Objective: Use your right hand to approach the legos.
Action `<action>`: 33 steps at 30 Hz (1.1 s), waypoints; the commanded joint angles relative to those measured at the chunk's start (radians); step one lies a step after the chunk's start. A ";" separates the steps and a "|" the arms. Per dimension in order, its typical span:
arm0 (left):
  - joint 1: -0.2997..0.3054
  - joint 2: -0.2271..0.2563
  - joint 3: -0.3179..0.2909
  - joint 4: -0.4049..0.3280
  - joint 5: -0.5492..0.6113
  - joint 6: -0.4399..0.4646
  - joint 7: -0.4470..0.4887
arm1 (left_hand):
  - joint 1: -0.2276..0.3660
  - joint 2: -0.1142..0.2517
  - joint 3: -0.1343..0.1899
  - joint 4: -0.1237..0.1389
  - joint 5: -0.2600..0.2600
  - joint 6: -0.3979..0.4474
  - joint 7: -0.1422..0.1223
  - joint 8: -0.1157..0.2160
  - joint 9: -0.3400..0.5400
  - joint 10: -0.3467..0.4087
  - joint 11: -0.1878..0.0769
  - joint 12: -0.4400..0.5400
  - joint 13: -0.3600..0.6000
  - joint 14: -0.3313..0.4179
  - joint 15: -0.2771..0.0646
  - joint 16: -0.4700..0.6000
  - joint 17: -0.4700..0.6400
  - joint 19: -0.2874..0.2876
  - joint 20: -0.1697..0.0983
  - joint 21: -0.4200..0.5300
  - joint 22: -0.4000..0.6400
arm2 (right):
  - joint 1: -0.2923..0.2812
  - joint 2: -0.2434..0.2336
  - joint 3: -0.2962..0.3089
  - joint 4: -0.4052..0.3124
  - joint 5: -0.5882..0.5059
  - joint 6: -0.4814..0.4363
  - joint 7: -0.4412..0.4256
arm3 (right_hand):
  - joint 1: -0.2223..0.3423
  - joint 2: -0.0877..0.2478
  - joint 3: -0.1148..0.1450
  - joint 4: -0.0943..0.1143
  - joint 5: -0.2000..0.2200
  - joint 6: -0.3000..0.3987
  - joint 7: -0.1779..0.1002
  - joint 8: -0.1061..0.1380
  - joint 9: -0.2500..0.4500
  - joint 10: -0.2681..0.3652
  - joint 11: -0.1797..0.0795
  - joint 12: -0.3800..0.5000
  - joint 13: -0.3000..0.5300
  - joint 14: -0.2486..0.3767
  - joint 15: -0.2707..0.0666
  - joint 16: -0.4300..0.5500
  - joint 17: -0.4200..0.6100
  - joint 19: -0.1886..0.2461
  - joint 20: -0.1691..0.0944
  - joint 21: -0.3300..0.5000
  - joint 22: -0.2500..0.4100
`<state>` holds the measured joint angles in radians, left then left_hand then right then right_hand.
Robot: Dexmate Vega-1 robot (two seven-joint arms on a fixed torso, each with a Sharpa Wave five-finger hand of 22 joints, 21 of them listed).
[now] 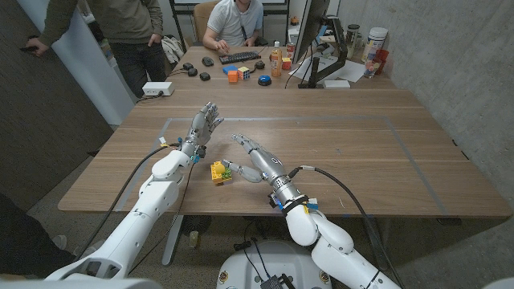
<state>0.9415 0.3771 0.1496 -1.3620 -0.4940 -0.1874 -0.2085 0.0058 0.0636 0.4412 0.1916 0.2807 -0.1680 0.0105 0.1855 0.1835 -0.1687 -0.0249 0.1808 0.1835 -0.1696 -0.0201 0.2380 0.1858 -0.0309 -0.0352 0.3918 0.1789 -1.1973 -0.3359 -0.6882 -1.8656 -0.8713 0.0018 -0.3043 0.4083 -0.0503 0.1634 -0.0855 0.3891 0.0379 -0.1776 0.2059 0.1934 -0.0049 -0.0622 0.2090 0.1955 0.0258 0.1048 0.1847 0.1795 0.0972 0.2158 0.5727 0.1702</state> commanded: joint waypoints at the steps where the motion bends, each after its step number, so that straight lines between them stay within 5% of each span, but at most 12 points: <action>1: 0.009 0.000 -0.006 -0.011 -0.007 0.002 0.002 | 0.001 0.118 0.003 -0.001 0.008 -0.067 0.002 0.005 0.003 -0.067 -0.001 0.006 0.003 -0.023 0.001 0.004 0.004 0.005 -0.030 -0.004 0.003 | 0.065 -0.059 -0.131 -0.046 -0.202 -0.177 0.056 | 0.026 0.000 0.006 -0.013 0.011 0.002 -0.034 0.001 0.004 -0.019 -0.011 -0.006 0.004 -0.024 0.006 -0.007 0.003 -0.015 0.004 -0.017 0.001; 7: 0.008 0.001 -0.008 -0.009 -0.009 0.003 0.001 | 0.001 0.118 0.003 -0.001 0.008 -0.067 0.003 0.005 0.003 -0.066 0.000 0.007 0.003 -0.023 0.002 0.003 0.004 0.006 -0.029 -0.006 0.003 | 0.123 -0.026 -0.184 -0.013 -0.296 -0.290 0.141 | 0.040 0.006 0.008 -0.017 0.013 0.009 -0.042 0.002 0.006 -0.032 -0.043 -0.004 0.006 -0.049 -0.002 -0.008 0.004 -0.032 0.005 -0.042 0.001; 18: 0.015 0.009 -0.023 -0.016 -0.014 0.005 0.006 | 0.001 0.118 0.003 -0.001 0.008 -0.066 0.003 0.006 0.003 -0.066 -0.001 0.006 0.003 -0.022 0.003 0.003 0.004 0.007 -0.028 -0.009 0.003 | 0.221 0.024 -0.232 0.070 -0.304 -0.334 0.226 | 0.022 0.003 -0.013 -0.002 0.017 -0.035 -0.040 -0.015 0.010 -0.113 -0.018 -0.017 0.009 -0.116 0.019 -0.009 0.008 -0.074 0.005 -0.103 0.002; 25: 0.020 0.015 -0.031 -0.020 -0.015 0.005 0.009 | 0.000 0.118 0.002 -0.001 0.007 -0.066 0.004 0.006 0.003 -0.064 -0.001 0.007 0.003 -0.021 0.004 0.003 0.004 0.009 -0.028 -0.012 0.003 | 0.230 0.010 -0.249 0.059 -0.265 -0.311 0.280 | 0.026 0.009 -0.016 -0.001 0.021 -0.026 -0.042 -0.006 0.011 -0.079 -0.058 0.005 0.010 -0.076 -0.007 0.012 0.007 -0.074 0.004 -0.123 0.005; 33: 0.013 0.013 -0.030 -0.010 -0.017 0.004 0.003 | 0.000 0.118 0.002 -0.001 0.007 -0.065 0.004 0.006 0.003 -0.064 -0.002 0.006 0.003 -0.020 0.005 0.003 0.004 0.011 -0.028 -0.014 0.004 | 0.239 -0.017 -0.286 0.027 -0.253 -0.273 0.353 | 0.028 0.004 -0.023 -0.001 0.024 -0.037 -0.042 -0.009 0.011 -0.067 -0.041 0.012 0.009 -0.043 -0.007 0.021 0.005 -0.049 0.002 -0.127 0.007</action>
<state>0.9577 0.3892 0.1232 -1.3781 -0.5082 -0.1839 -0.2020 0.0058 0.0636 0.4412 0.1916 0.2807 -0.1680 0.0105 0.1855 0.1835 -0.1687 -0.0249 0.1808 0.1835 -0.1696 -0.0201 0.2380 0.1887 -0.0254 -0.0298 0.3802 0.1788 -0.9831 -0.3338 -0.9287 -1.8193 -1.1403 -0.2991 -0.0358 0.4350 -0.0444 0.1449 -0.0869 0.4050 0.0067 -0.2178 0.1906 0.2026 -0.0798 -0.1016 0.2150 0.2025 -0.0294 0.0993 0.1973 0.1841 0.0329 0.2152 0.4469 0.1749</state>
